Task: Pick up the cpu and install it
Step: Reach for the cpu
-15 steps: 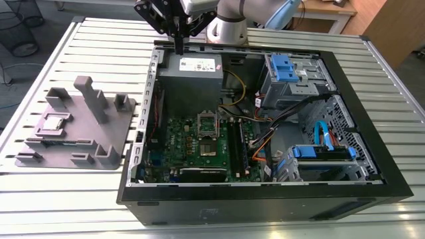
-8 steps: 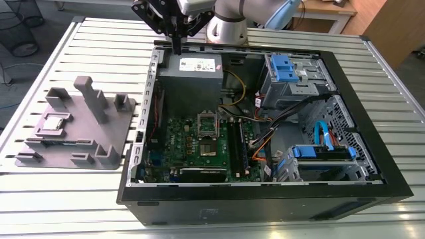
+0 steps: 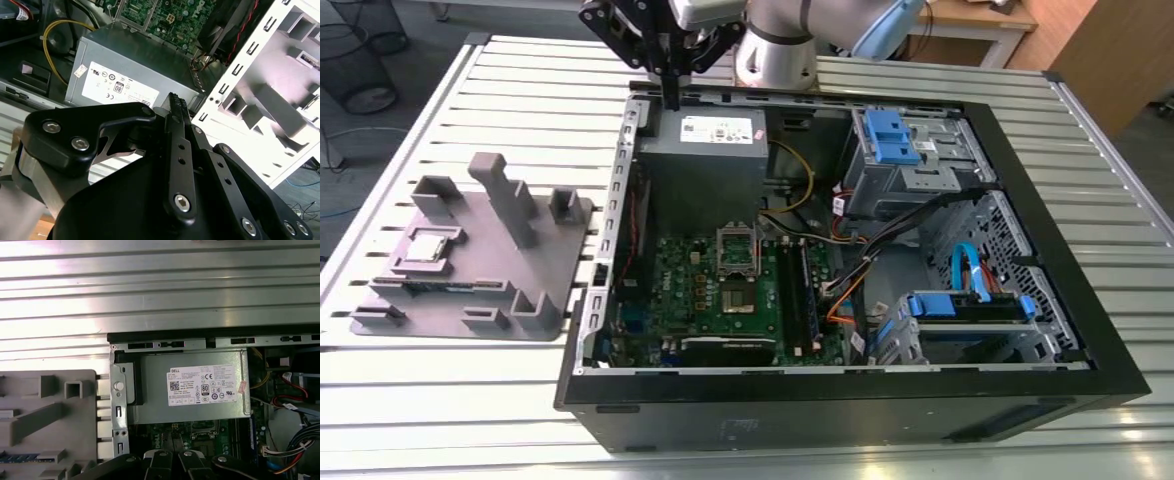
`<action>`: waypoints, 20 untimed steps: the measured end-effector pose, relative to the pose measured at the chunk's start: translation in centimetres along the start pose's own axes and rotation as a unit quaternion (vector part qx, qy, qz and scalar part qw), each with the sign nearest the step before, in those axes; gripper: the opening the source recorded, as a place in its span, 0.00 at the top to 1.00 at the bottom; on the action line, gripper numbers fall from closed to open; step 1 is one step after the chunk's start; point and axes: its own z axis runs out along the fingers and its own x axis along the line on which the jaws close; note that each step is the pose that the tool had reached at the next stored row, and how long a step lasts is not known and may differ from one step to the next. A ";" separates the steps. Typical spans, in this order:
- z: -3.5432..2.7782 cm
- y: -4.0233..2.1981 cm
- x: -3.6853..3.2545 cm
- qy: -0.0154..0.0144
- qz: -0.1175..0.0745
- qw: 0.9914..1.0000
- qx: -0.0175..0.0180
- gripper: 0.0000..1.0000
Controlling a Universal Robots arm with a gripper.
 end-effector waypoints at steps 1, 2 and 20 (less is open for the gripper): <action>0.01 0.00 0.06 0.000 0.000 1.000 0.000 0.89; 0.01 -0.01 0.13 0.000 0.000 1.000 0.000 0.89; 0.10 -0.24 3.05 0.000 0.000 1.000 0.000 0.89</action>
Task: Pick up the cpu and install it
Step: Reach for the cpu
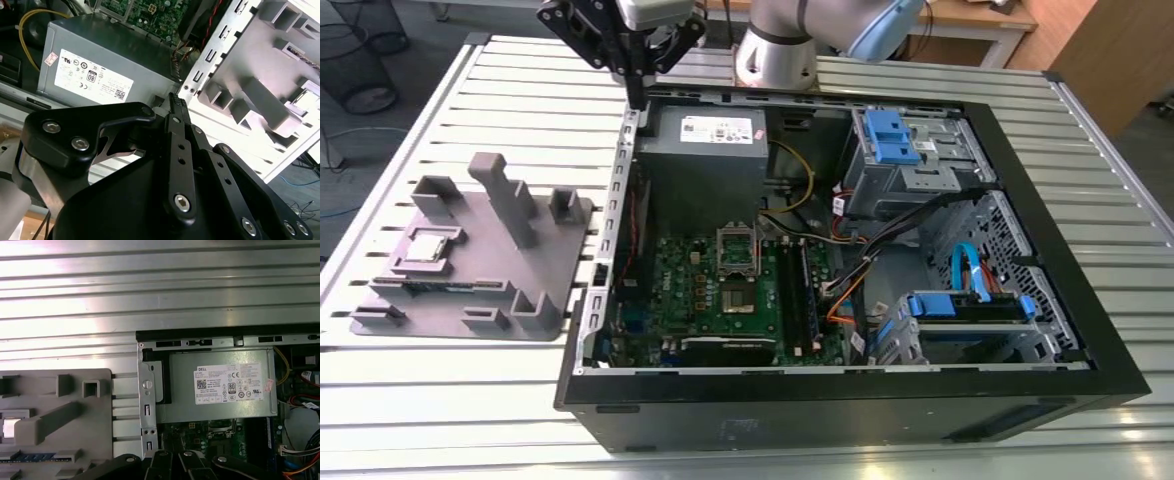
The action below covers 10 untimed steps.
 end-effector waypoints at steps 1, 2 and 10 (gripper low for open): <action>0.00 -0.01 0.13 0.000 0.000 1.000 0.000 0.89; 0.01 -0.02 0.26 0.000 0.000 1.000 0.000 0.89; 0.05 -0.09 1.18 0.000 0.000 1.000 0.000 0.89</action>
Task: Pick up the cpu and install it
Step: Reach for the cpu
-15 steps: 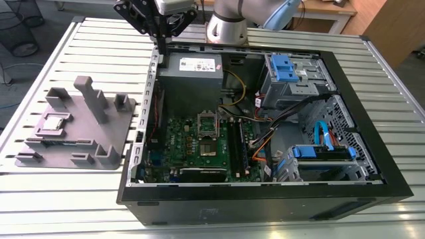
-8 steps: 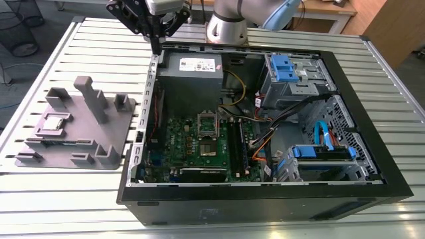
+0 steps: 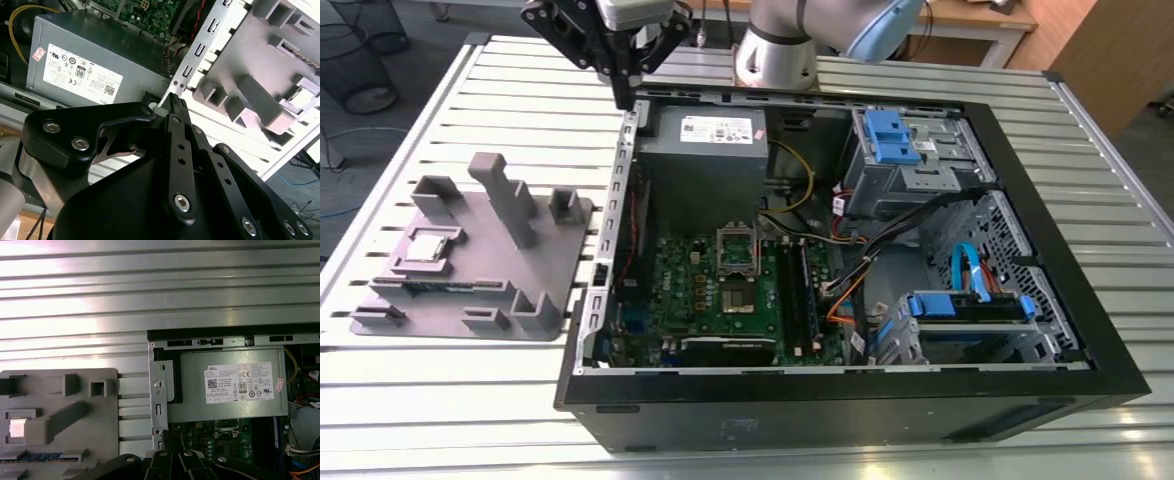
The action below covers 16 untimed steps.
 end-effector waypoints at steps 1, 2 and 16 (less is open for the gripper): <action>0.01 -0.01 0.12 0.000 0.000 1.000 0.000 0.89; 0.02 -0.02 0.27 0.000 0.000 1.000 0.000 0.89; 0.12 -0.28 3.56 0.000 0.000 1.000 0.000 0.89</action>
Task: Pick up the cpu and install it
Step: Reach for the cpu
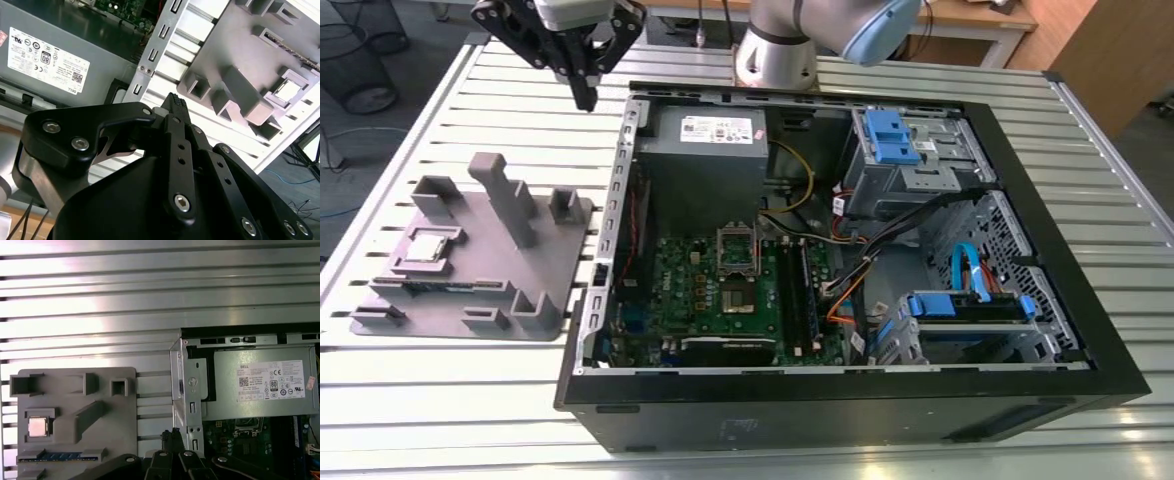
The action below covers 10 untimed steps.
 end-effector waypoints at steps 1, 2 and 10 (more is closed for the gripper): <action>0.00 -0.02 0.22 0.000 0.000 1.000 0.000 0.89; 0.00 -0.03 0.43 0.000 0.000 1.000 0.000 0.89; 0.02 -0.18 2.39 0.000 0.000 1.000 0.000 0.89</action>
